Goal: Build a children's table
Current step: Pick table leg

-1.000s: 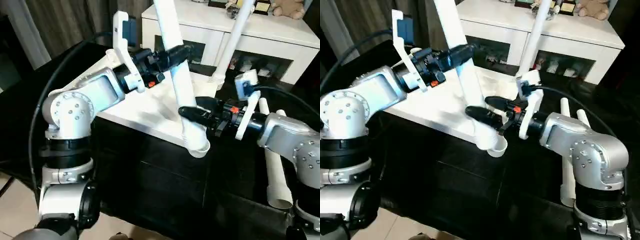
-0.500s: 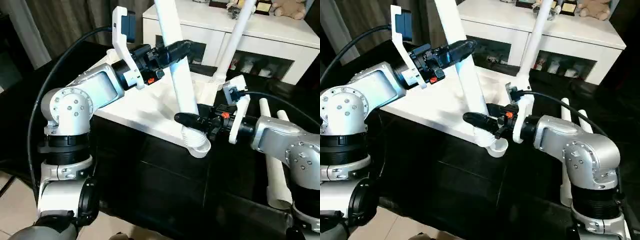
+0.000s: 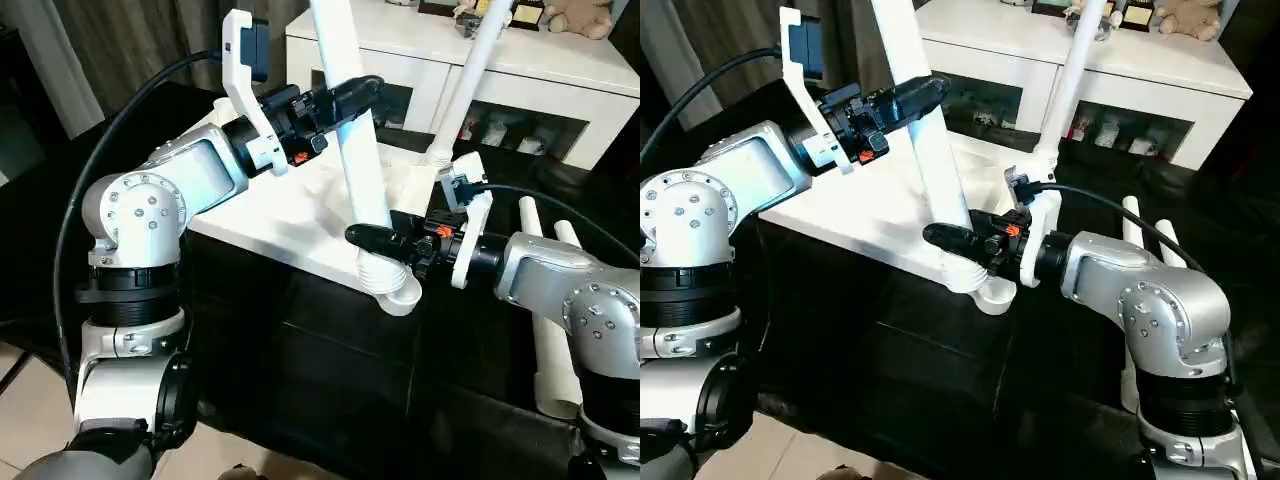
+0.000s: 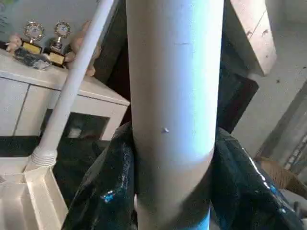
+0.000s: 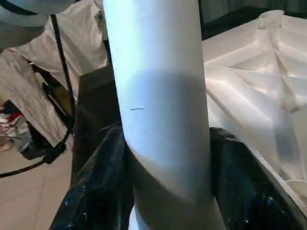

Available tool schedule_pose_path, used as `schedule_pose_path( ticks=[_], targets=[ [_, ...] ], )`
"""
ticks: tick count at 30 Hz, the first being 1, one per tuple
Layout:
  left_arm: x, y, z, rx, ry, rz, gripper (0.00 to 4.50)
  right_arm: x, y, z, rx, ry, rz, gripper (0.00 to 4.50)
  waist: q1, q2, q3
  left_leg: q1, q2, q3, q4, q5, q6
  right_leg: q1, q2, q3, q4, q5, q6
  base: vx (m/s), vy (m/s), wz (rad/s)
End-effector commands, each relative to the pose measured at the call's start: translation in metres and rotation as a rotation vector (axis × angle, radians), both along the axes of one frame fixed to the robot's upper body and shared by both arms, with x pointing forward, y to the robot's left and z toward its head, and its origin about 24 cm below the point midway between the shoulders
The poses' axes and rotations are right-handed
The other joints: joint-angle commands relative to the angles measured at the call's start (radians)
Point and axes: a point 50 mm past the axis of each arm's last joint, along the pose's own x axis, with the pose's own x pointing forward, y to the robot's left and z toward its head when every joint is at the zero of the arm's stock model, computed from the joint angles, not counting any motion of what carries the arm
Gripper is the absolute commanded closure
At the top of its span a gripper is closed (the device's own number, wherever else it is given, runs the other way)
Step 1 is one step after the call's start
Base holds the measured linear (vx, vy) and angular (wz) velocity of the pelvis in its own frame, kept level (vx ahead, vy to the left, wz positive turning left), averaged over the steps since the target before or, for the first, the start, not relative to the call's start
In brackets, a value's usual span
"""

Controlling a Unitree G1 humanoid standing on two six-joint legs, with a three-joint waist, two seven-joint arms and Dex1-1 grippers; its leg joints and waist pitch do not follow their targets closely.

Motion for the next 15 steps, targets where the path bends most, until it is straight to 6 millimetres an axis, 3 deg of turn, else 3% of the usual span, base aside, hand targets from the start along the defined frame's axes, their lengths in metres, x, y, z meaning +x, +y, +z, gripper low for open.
schedule_pose_path(
  ticks=[1,7,10,14,15],
  targets=[
    [-0.007,-0.003,0.005,-0.023,-0.021,-0.072,2.01,0.003,-0.007,0.012,0.062,-0.036,-0.007,2.48,0.004,-0.006,-0.064,0.012,0.036,-0.010,-0.067,-0.118,-0.027,0.053,-0.069,0.039,-0.068,-0.201,-0.138,0.000,0.000,0.00],
    [-0.023,-0.007,0.003,-0.032,-0.049,-0.215,1.58,0.001,-0.012,0.011,0.113,-0.014,0.047,2.53,0.005,-0.004,-0.063,0.011,0.038,-0.010,-0.068,-0.108,-0.021,0.053,-0.068,0.038,-0.065,-0.185,-0.155,0.000,0.000,0.00],
    [-0.030,-0.011,0.000,0.000,-0.058,-0.269,1.23,0.000,-0.013,0.008,0.107,-0.007,0.056,2.55,0.005,-0.003,-0.063,0.013,0.038,-0.010,-0.069,-0.126,-0.027,0.051,-0.068,0.038,-0.068,-0.223,-0.143,0.000,0.000,0.00],
    [-0.030,-0.011,-0.002,0.015,-0.051,-0.269,1.13,-0.001,-0.012,0.008,0.095,-0.011,0.067,2.57,0.006,-0.002,-0.063,0.012,0.038,-0.011,-0.069,-0.126,-0.033,0.052,-0.068,0.038,-0.069,-0.237,-0.134,0.000,0.000,0.00],
    [-0.030,-0.012,-0.003,0.019,-0.049,-0.263,0.89,-0.002,-0.012,0.007,0.084,-0.016,0.072,2.57,0.005,-0.002,-0.062,0.012,0.037,-0.011,-0.069,-0.126,-0.033,0.052,-0.067,0.038,-0.069,-0.234,-0.130,0.000,0.000,0.00]
  ],
)
